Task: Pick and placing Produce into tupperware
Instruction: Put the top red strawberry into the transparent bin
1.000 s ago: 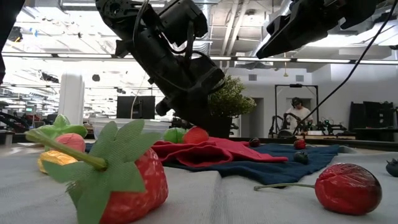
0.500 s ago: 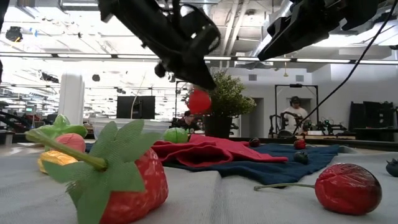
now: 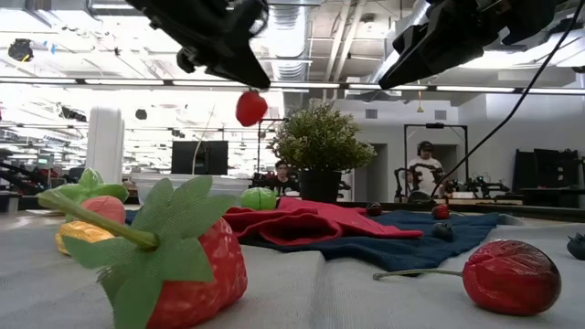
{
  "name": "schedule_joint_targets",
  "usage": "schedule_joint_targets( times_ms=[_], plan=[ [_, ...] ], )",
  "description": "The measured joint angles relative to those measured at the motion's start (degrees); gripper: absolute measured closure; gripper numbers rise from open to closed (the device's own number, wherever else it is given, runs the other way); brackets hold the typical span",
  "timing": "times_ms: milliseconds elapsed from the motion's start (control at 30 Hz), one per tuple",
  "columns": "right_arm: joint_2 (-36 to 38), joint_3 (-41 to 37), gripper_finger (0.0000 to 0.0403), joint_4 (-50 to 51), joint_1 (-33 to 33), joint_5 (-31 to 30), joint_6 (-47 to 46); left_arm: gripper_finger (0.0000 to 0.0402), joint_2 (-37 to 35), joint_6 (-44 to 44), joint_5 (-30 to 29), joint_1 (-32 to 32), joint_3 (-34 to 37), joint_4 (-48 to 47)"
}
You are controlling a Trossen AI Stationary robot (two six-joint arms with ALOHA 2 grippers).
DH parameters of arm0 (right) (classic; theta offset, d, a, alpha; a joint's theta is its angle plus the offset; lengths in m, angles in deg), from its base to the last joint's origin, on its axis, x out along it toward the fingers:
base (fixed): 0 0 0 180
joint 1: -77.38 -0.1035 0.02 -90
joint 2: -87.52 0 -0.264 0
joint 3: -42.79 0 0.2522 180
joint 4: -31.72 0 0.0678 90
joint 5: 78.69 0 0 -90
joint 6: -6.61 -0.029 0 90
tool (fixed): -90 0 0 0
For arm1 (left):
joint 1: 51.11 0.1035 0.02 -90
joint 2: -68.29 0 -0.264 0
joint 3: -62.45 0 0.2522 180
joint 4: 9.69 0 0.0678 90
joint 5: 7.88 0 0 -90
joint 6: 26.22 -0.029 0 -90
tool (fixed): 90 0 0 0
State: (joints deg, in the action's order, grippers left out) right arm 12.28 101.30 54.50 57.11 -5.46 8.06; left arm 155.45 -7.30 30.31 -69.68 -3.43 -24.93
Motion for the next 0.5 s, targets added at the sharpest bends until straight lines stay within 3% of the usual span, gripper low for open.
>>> schedule_joint_targets(
  times_ms=[300,500],
  plan=[
    [0.0,0.0,0.0265,-0.6,0.0,0.0,0.0,0.0401,-17.2,-11.9,9.0,-0.3,24.2,35.1],
    [0.0,0.0,0.0265,-0.7,0.0,0.0,0.0,0.0401,-27.2,-10.3,5.3,0.6,33.0,37.9]
  ],
)
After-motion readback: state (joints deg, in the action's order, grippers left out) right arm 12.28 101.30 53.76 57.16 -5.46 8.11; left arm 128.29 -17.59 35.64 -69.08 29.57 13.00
